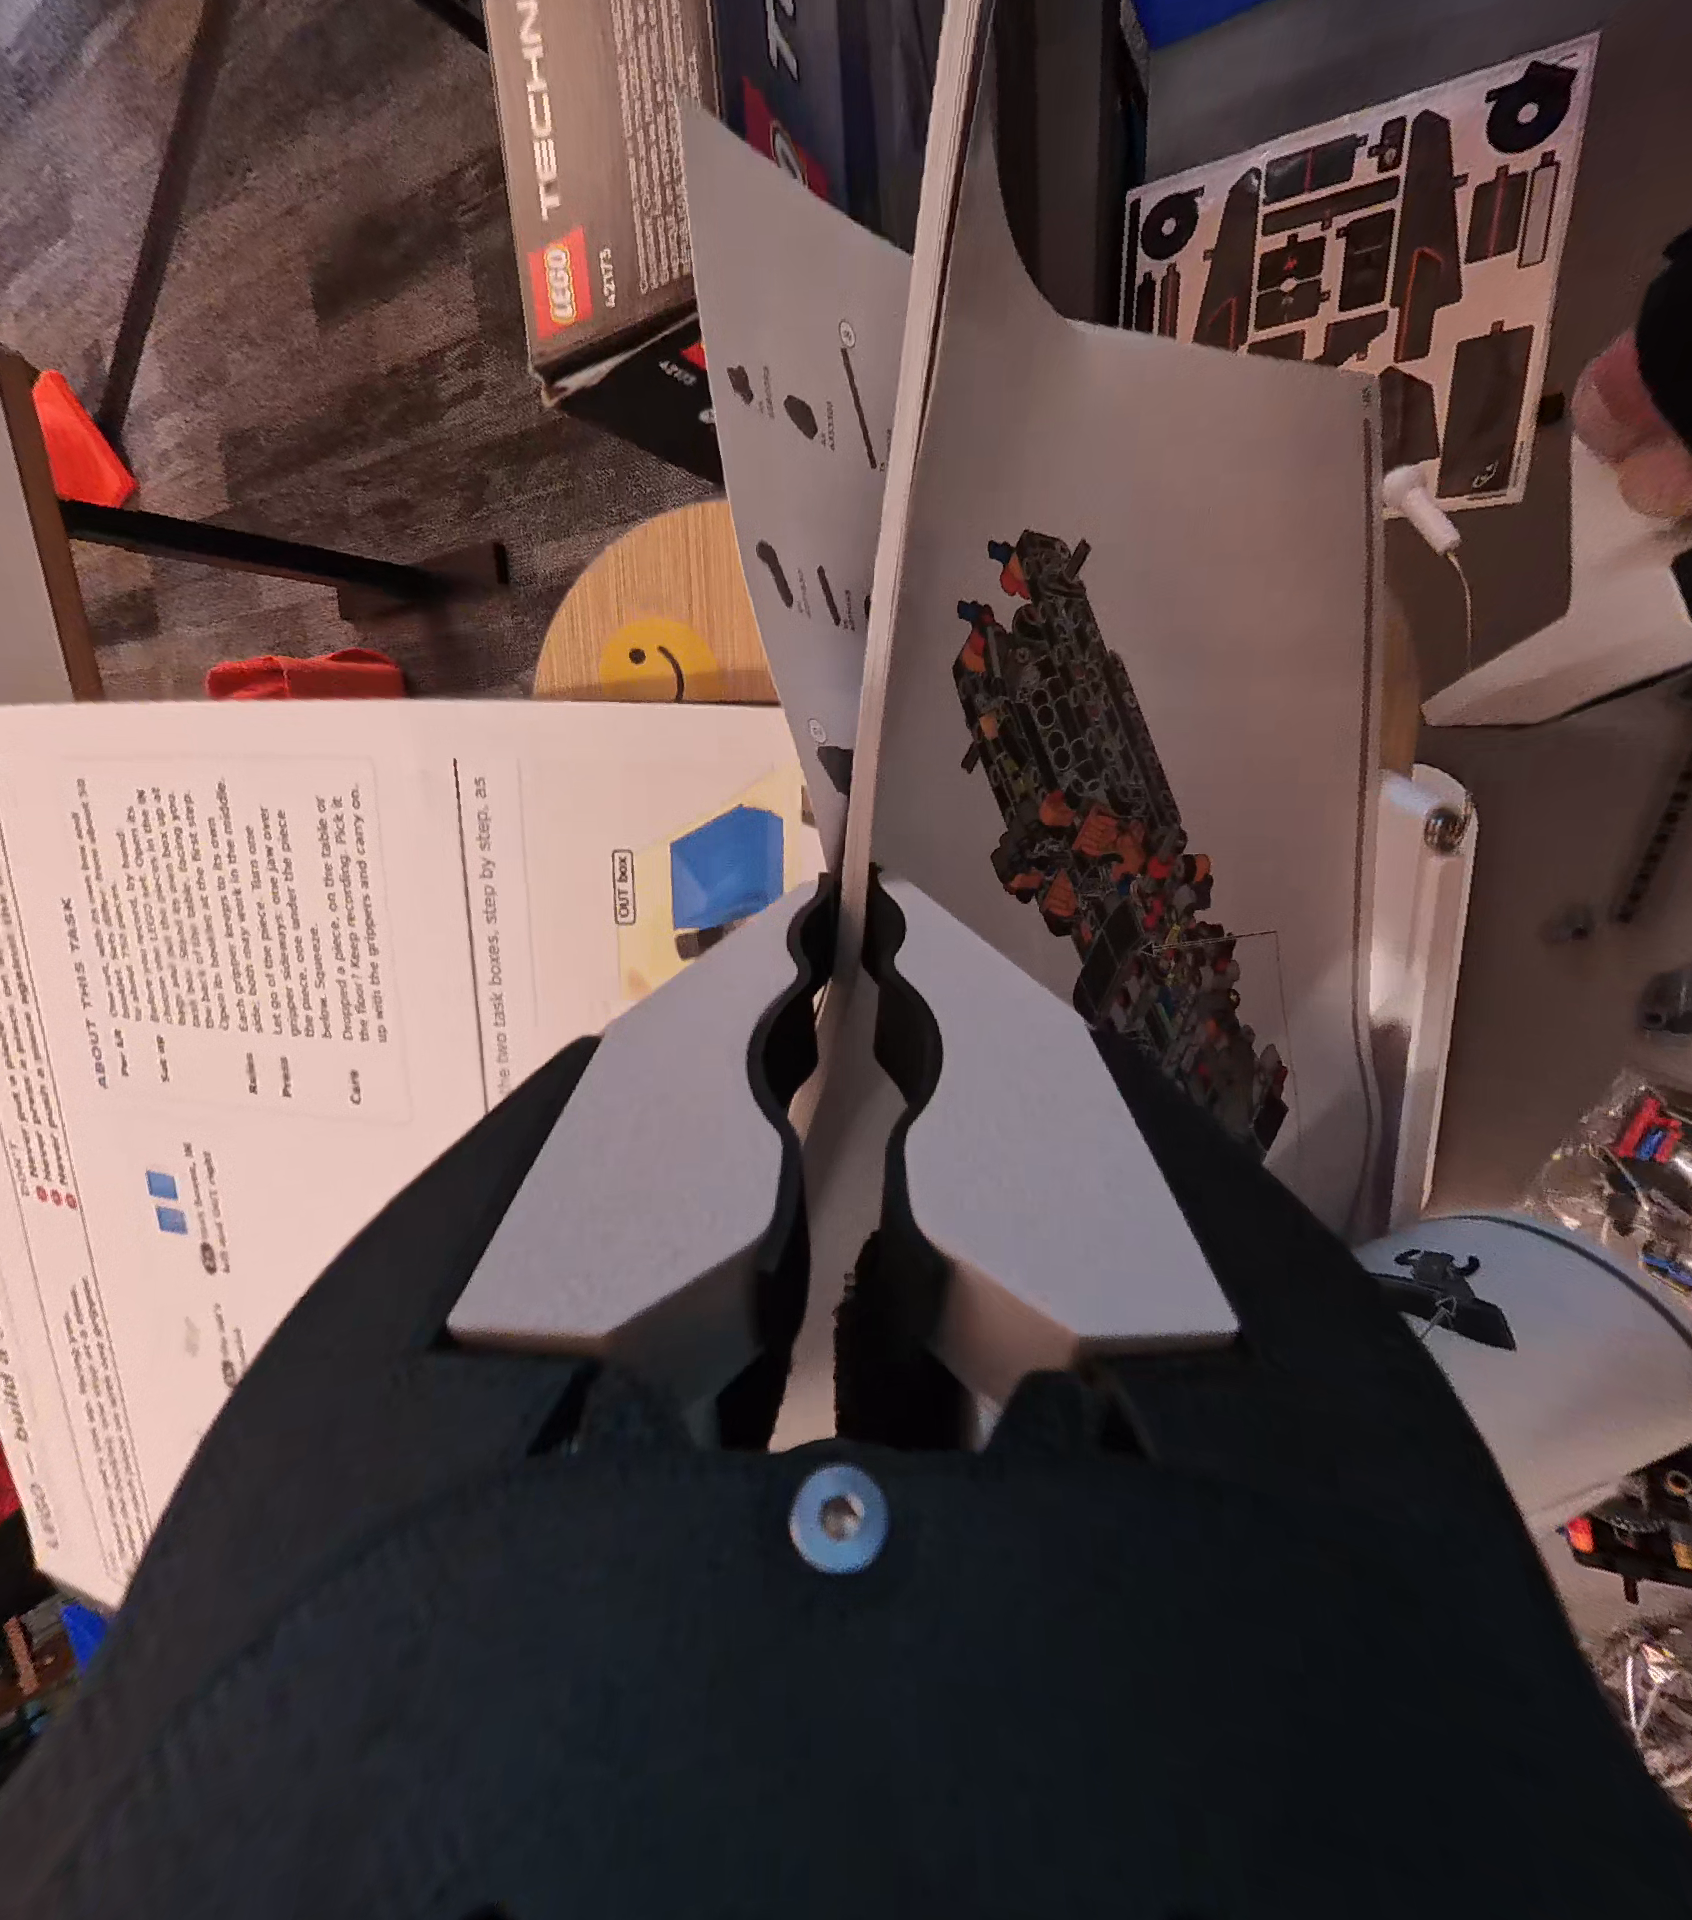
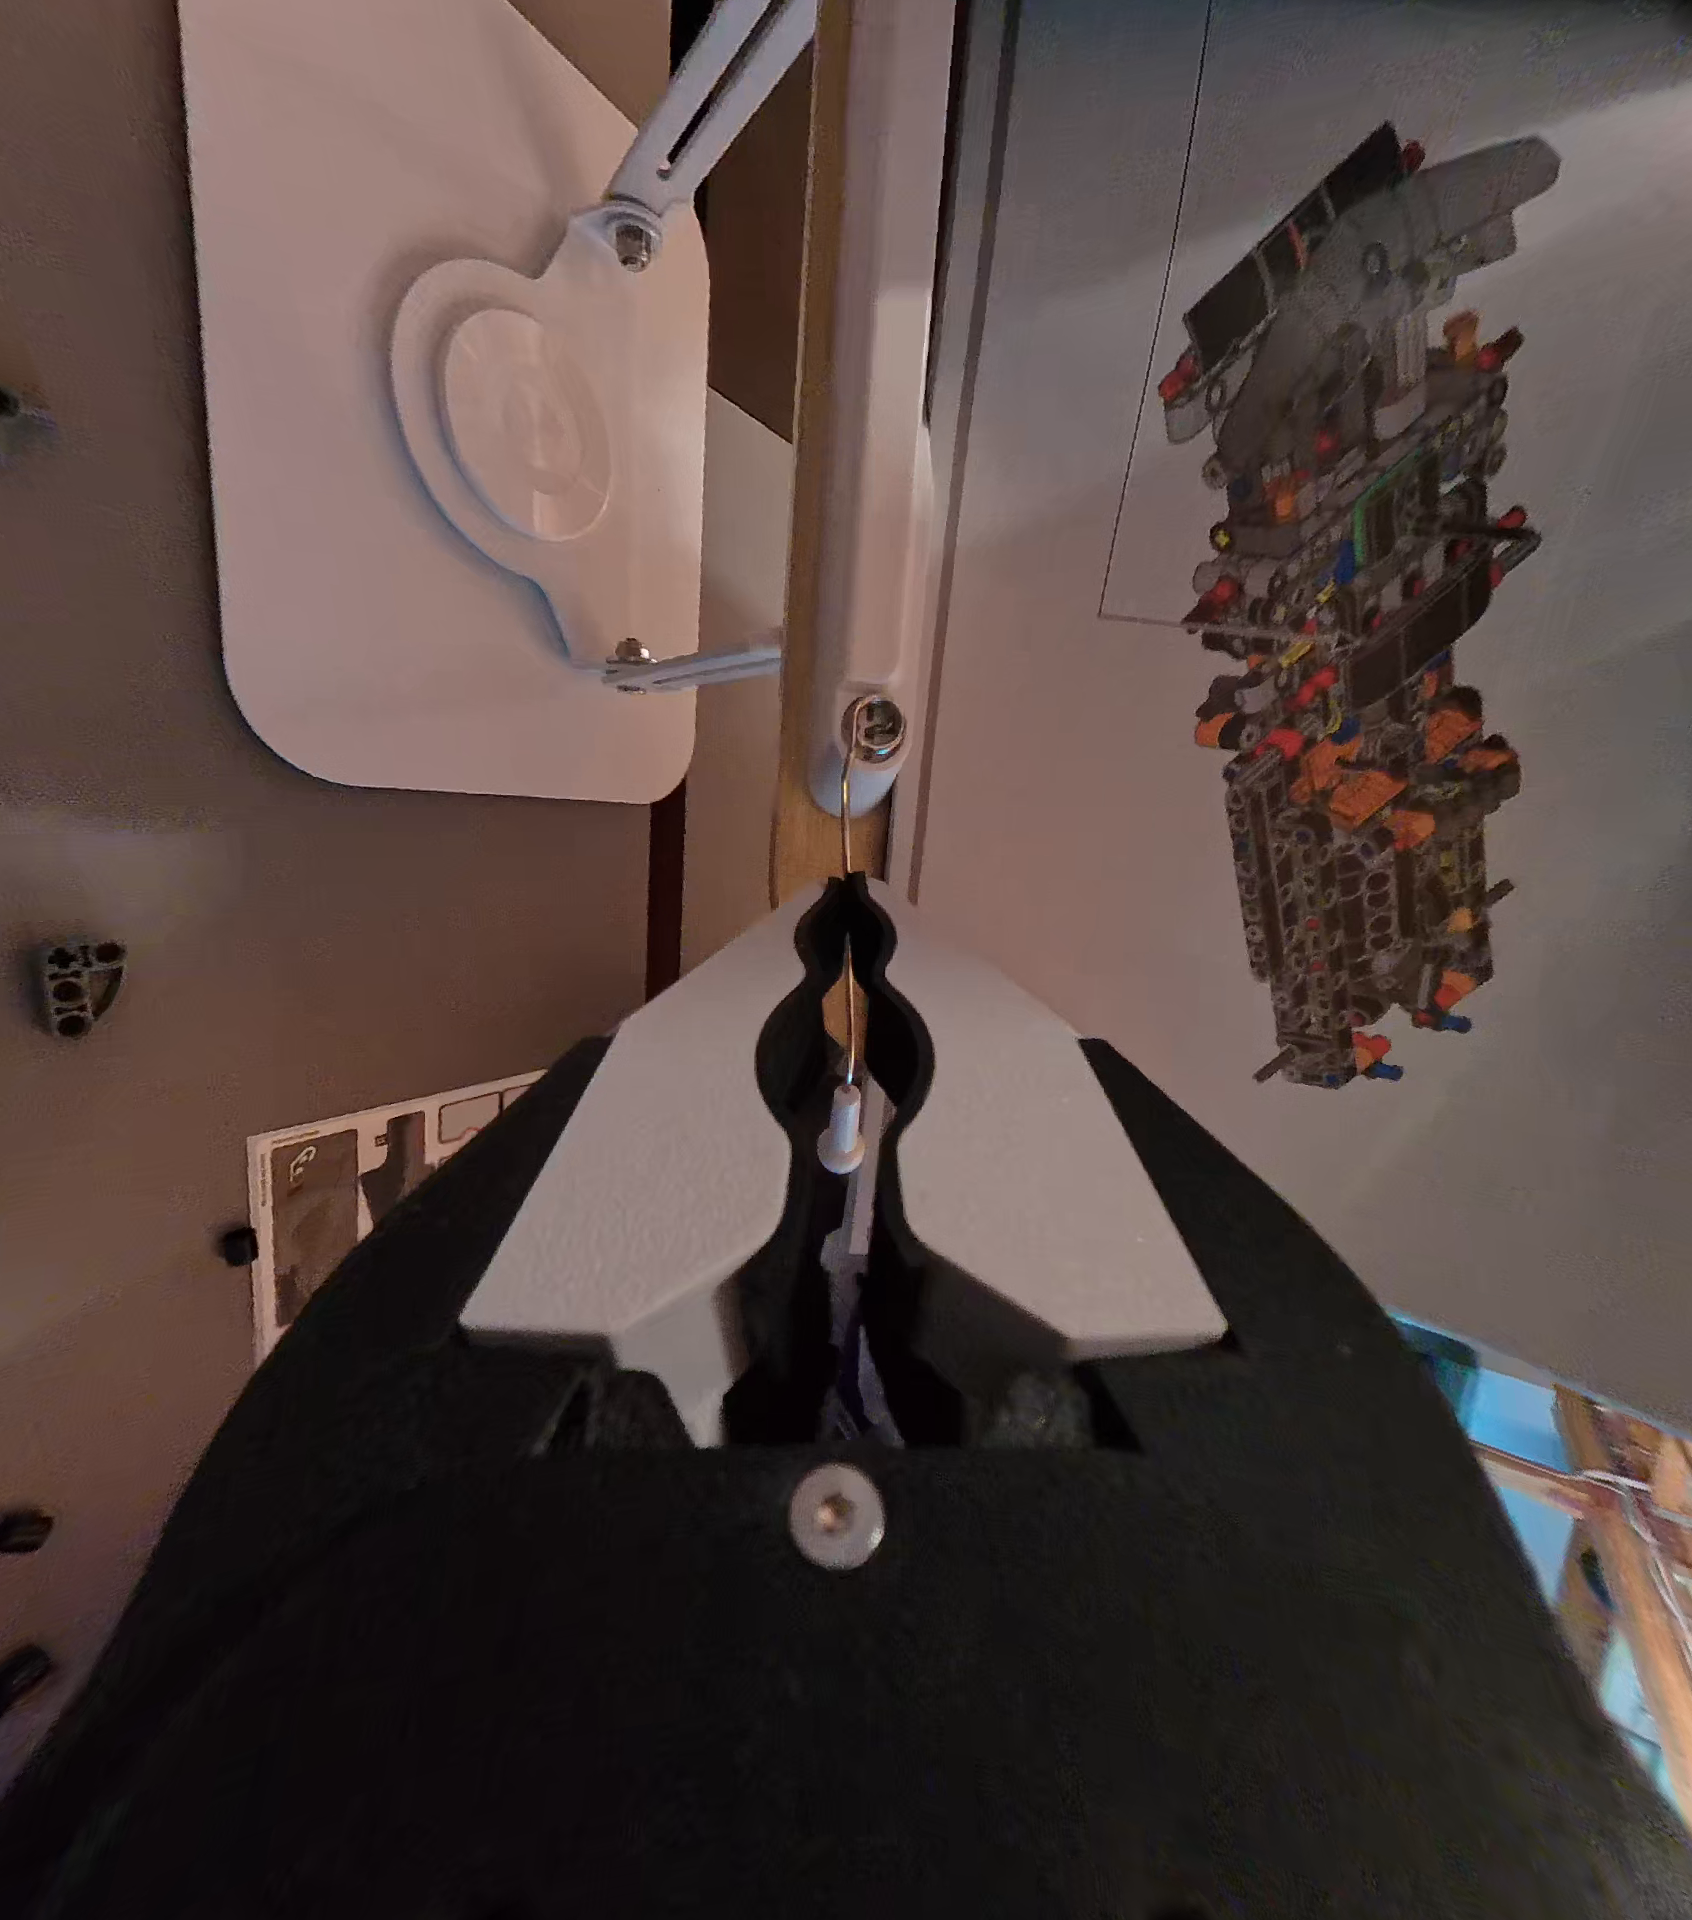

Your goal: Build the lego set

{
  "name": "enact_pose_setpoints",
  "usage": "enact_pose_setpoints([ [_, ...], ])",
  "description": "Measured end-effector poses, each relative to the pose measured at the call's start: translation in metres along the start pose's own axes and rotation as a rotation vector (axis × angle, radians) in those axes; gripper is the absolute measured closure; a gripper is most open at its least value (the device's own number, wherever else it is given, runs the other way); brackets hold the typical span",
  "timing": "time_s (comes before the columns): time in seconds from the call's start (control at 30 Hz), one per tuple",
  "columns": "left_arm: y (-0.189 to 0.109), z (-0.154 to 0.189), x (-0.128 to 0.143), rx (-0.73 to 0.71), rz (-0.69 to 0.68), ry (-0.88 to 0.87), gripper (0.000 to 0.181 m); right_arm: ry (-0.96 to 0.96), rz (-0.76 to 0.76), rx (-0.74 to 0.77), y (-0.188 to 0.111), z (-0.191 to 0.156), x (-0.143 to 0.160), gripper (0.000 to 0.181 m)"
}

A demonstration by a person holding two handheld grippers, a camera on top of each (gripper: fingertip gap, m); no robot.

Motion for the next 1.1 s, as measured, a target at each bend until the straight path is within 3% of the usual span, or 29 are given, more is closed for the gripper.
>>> enact_pose_setpoints([
  [0.03, 0.001, 0.0, -0.002, -0.001, -0.001, 0.002, 0.181, -0.006, -0.008, 0.015, 0.0, -0.001, -0.001, 0.181],
  [0.53, 0.01, -0.001, -0.031, -0.019, 0.013, 0.022, 0.18, -0.077, -0.114, 0.285, -0.002, -0.022, -0.01, 0.181],
  [0.7, 0.012, -0.001, -0.035, -0.014, 0.015, 0.019, 0.18, -0.101, -0.127, 0.311, -0.002, -0.024, -0.011, 0.181],
  [0.87, 0.014, -0.001, -0.038, -0.024, 0.028, 0.015, 0.179, -0.118, -0.126, 0.286, -0.001, -0.02, -0.011, 0.181],
  [1.0, 0.019, 0.0, -0.04, -0.06, 0.064, 0.011, 0.171, -0.059, -0.094, 0.152, -0.002, -0.012, -0.009, 0.181],
  [1.1, 0.022, 0.002, -0.036, -0.113, 0.093, -0.01, 0.163, -0.013, -0.049, 0.034, -0.013, -0.006, -0.007, 0.161],
])
Point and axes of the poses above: each gripper's, where its closed fingertips meet, y out along the fingers, x out of its underside, z = x × y across the jaws, the point moved 10 cm from there along -y, back along the fingers, and after that the axes turned 15 degrees about -z, right-handed, at the moved point
